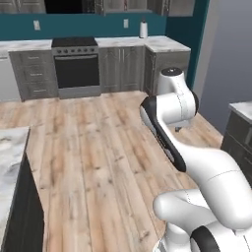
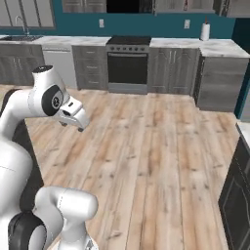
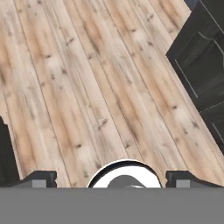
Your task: Move the hot dog bun to the plate on the dining table and place the condiment next to that plate. Then navigate to the fridge and take the sausage and place it on the plate as well.
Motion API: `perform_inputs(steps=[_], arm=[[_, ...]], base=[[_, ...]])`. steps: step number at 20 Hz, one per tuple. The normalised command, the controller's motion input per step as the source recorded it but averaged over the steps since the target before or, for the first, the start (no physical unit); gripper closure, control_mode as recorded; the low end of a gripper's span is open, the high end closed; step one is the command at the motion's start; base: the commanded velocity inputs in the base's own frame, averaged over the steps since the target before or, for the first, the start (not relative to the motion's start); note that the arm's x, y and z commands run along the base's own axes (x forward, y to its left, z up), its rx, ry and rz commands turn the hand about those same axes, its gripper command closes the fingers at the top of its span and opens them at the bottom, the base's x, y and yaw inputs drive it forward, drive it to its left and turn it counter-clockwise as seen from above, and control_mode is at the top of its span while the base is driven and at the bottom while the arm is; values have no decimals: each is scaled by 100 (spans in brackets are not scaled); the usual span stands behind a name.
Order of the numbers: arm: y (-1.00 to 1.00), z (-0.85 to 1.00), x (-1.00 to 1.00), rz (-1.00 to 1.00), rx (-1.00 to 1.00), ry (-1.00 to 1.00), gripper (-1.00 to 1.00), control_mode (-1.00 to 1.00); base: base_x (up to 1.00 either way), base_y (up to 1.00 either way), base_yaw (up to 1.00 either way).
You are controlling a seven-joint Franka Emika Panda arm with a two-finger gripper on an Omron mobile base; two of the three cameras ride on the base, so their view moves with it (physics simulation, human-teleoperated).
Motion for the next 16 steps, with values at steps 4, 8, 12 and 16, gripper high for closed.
perform_inputs(steps=[4,8,12,16], arm=[[0,0,0,0,0,0,-100,100],[0,0,0,0,0,0,-100,100],[0,0,0,0,0,0,-100,100],[0,0,0,0,0,0,-100,100]], base=[[100,-91,3],[100,-47,0],[100,3,-10],[100,24,-18]])
